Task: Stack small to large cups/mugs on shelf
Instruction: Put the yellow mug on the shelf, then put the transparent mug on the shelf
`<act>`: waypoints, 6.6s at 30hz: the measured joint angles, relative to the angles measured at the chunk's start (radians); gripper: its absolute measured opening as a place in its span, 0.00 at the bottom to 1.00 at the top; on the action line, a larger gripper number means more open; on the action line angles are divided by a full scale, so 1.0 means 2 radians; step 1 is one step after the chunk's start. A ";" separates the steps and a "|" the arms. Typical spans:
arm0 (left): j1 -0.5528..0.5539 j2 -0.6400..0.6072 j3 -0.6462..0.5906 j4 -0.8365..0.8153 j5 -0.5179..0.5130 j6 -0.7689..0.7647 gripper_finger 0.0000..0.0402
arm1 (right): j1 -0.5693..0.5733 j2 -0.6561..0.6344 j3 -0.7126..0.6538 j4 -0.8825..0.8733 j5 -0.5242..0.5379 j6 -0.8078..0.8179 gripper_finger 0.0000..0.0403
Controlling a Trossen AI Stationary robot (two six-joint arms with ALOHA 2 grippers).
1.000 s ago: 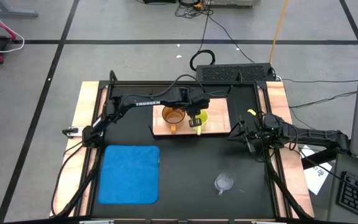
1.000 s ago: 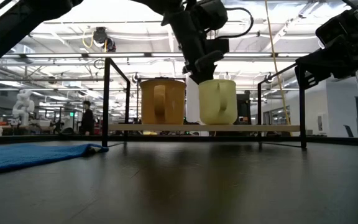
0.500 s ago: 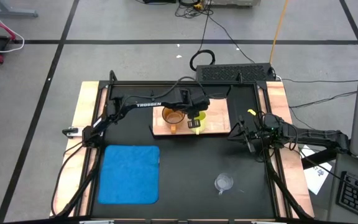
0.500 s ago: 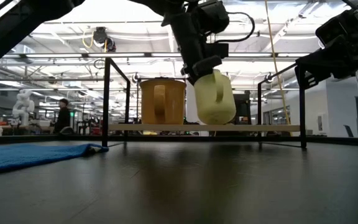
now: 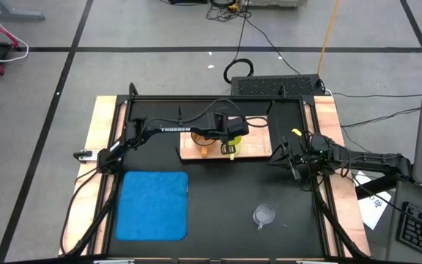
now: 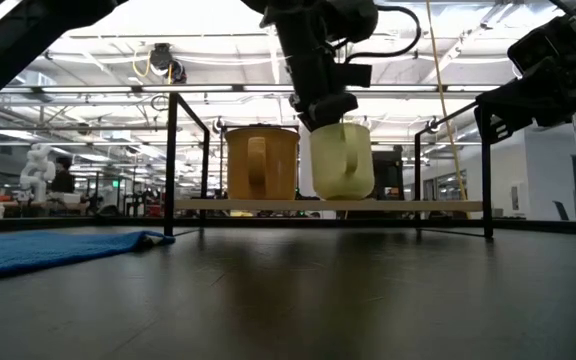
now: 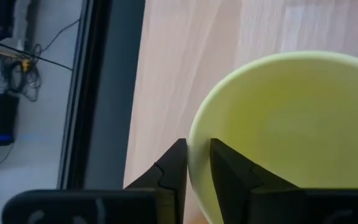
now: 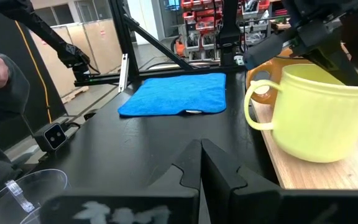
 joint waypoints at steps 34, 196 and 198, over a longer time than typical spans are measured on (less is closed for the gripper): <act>-0.027 -0.001 0.003 0.002 -0.044 -0.004 0.42 | 0.000 0.000 0.000 -0.007 0.000 0.000 0.00; -0.065 -0.789 -1.044 0.838 0.197 -0.092 0.05 | 0.332 0.449 0.480 -0.423 0.172 0.009 0.62; -0.065 -0.789 -1.044 0.838 0.197 -0.092 0.05 | 0.342 0.466 0.480 -0.419 0.188 0.016 0.62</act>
